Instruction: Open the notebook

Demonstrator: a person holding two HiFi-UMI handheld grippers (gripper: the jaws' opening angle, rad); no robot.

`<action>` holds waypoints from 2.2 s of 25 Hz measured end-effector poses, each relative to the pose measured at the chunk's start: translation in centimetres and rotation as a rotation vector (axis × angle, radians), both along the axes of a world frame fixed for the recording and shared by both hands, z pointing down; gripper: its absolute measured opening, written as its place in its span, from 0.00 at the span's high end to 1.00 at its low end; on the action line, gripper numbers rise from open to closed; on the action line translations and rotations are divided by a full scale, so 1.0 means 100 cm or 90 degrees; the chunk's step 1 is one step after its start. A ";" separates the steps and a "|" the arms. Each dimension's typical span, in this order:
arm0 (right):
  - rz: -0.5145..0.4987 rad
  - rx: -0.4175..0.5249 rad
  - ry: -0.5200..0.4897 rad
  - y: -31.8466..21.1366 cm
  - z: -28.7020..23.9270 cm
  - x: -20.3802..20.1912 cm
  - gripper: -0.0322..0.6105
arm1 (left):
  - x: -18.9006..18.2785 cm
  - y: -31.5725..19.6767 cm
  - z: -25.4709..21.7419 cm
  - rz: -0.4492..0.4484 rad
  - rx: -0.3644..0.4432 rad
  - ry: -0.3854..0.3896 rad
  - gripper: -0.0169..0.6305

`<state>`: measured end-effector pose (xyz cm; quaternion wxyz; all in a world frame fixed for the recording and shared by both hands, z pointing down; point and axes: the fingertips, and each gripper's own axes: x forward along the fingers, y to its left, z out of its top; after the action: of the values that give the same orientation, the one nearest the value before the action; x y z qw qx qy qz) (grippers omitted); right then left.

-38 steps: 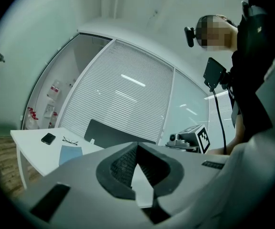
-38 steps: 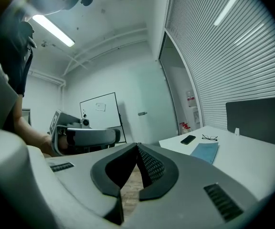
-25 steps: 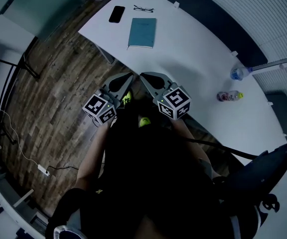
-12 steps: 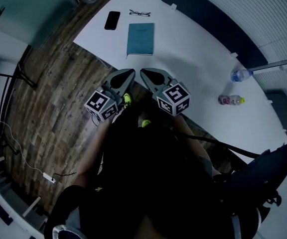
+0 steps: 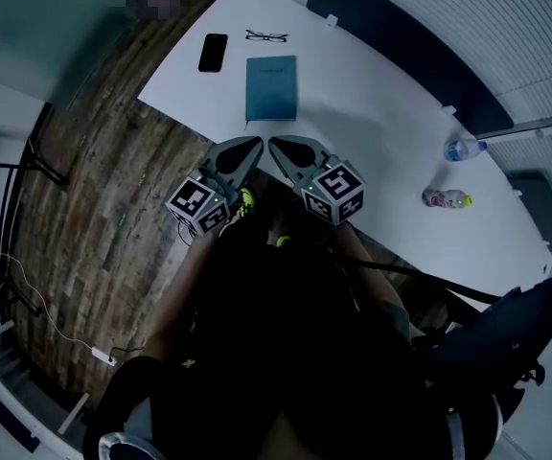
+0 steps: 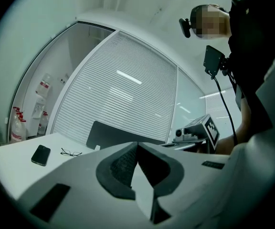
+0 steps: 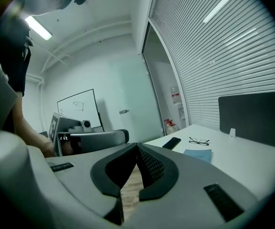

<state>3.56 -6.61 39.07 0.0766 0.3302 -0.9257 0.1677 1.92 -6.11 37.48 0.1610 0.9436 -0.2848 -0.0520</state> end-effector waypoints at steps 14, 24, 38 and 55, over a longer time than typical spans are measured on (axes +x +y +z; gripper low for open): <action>0.056 -0.002 0.021 -0.055 0.011 -0.015 0.92 | -0.021 -0.052 0.012 0.040 -0.015 0.019 0.95; 0.068 -0.020 0.041 -0.080 0.030 -0.002 0.92 | -0.010 -0.068 0.030 0.037 -0.040 0.010 0.95; 0.053 -0.063 0.072 -0.105 0.089 0.011 0.85 | 0.003 -0.088 0.083 0.019 -0.073 -0.002 0.86; 0.084 -0.119 0.100 -0.119 0.153 0.030 0.73 | 0.009 -0.096 0.129 0.013 -0.063 -0.022 0.79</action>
<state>6.59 -18.55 54.40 0.1683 0.3939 -0.8735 0.2314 2.86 -15.74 50.35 0.2033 0.9381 -0.2798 -0.0198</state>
